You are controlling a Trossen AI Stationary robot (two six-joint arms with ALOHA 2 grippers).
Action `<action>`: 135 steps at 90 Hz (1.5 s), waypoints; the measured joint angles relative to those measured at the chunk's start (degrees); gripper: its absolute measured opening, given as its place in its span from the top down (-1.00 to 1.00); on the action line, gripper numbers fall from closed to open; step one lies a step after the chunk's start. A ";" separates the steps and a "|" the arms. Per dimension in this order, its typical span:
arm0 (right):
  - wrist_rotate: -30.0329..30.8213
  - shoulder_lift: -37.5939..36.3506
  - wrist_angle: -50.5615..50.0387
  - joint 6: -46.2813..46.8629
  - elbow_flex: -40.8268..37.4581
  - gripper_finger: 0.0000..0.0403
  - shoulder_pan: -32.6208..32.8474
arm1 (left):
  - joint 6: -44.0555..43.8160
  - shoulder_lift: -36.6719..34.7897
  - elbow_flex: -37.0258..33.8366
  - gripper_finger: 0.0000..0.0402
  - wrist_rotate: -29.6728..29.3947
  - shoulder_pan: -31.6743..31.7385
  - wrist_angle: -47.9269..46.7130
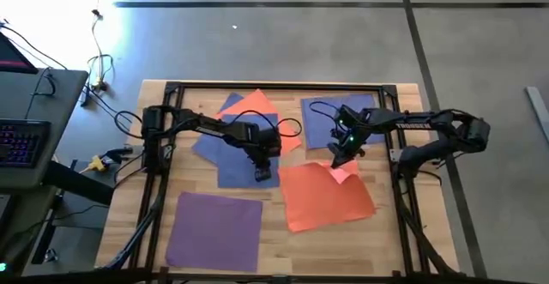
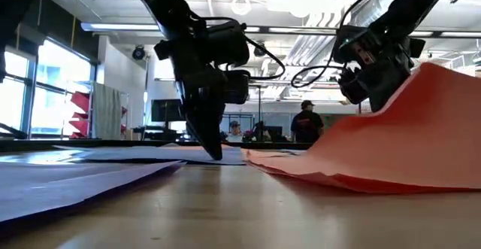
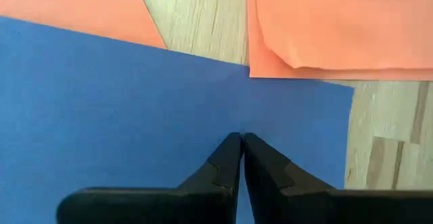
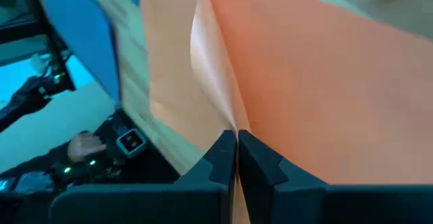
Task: Organize paper
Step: Stack the orange colored paper on top of the orange colored paper
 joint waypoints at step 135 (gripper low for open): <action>35.57 -13.99 -26.73 23.87 5.31 0.24 34.75 | -1.80 -9.44 -0.04 1.00 10.41 -4.89 -9.15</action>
